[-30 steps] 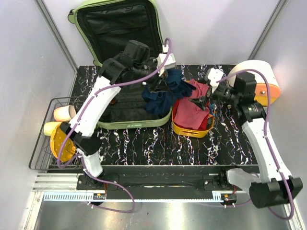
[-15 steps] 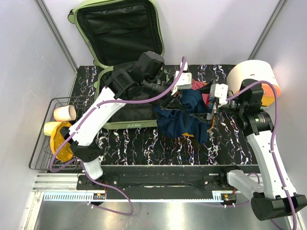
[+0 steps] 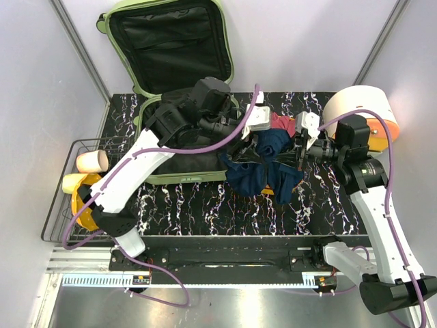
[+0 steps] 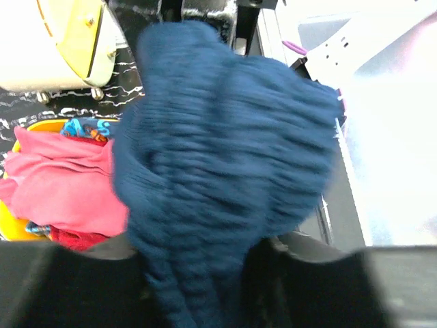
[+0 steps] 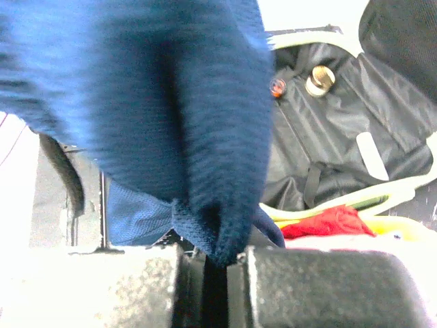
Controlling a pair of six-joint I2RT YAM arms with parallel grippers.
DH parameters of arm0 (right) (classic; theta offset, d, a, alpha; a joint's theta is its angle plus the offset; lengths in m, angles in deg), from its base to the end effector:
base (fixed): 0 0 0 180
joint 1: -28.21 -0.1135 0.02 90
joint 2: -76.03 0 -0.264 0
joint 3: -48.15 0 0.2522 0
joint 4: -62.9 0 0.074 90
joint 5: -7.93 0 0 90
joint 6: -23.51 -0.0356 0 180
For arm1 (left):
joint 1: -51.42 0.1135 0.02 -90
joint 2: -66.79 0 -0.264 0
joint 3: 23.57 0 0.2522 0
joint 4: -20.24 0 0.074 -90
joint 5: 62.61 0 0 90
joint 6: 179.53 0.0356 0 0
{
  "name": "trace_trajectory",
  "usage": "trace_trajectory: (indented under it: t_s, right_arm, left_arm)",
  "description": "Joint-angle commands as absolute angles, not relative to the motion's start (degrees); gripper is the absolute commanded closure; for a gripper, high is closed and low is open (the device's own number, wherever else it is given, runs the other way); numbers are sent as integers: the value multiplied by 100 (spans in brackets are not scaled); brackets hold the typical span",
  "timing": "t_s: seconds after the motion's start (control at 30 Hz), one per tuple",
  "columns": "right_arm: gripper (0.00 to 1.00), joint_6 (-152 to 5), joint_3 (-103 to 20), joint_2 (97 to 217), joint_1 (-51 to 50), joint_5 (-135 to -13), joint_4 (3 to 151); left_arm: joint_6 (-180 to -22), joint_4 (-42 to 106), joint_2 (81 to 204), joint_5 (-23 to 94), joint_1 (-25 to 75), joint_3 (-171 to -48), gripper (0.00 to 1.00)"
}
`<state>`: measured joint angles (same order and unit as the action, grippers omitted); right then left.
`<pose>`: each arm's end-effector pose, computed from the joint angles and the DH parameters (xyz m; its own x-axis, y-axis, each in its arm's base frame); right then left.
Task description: Open, take out, and arrange the luggage
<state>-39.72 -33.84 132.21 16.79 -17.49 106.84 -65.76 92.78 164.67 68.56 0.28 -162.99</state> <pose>0.1749 0.0681 0.4149 0.1449 -0.1680 -0.9751 -0.9644 0.1962 -0.1771 0.1897 -0.2727 0.4903 0.0832 0.3803 -0.9211 0.9907 -0.1315 0.0352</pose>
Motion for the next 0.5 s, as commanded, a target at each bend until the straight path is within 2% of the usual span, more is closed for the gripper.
trace_trajectory:
  t_s: [0.0,0.17,0.33,0.47]
  right_arm:
    - [100,-4891,-3759,13034,1721,-2747,10900]
    - [100,-5749,-3883,13411,2205,-3100,10954]
    - [100,-6490,-3742,14281,2556,-3609,9841]
    - [100,-6761,-4040,15239,2732,-4093,9522]
  left_arm:
    - [-7262,8200,15916,6817,412,-15959,29]
    - [-7923,7909,15899,7055,1221,-15757,1]
    - [-8240,7733,15872,7187,1871,-15344,1]
    - [-8267,7672,15785,7134,2136,-14940,1]
